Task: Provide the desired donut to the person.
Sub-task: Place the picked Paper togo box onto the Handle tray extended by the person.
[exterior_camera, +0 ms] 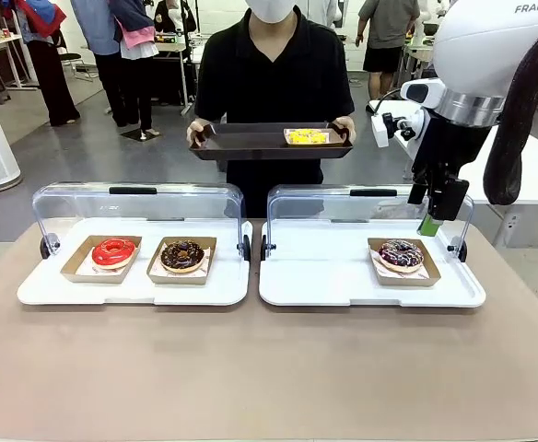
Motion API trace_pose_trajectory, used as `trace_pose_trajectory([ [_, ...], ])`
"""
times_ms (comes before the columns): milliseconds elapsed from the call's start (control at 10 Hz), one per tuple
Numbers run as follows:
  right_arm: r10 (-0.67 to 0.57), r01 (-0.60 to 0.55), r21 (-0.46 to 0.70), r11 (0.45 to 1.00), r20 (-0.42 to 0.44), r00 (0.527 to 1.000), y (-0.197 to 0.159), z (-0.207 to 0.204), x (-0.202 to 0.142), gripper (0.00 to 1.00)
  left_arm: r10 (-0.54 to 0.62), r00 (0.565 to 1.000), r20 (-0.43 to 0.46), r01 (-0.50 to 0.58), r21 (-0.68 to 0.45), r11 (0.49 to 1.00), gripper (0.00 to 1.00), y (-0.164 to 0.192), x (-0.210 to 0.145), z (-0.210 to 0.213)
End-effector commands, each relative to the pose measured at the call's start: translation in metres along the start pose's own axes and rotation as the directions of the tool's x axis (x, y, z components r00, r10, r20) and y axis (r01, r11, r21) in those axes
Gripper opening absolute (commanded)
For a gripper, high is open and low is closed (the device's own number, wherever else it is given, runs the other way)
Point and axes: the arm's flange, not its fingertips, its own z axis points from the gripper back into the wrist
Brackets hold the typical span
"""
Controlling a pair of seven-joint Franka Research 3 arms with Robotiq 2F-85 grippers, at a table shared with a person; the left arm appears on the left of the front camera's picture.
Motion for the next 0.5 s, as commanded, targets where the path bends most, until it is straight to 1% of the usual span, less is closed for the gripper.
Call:
trace_pose_trajectory([
  [0,0.001,-0.001,0.006,1.000,-0.005,1.000,0.0005,0.0017,-0.0005,1.00,0.002,1.000,0.001,-0.002,-0.009,1.000,1.00,-0.0001,0.0018,0.0015],
  [400,0.002,-0.002,0.000,1.000,0.001,1.000,0.0002,0.0004,0.0006,1.00,0.002,1.000,0.001,-0.002,-0.009,1.000,1.00,-0.0001,0.0018,0.0015],
])
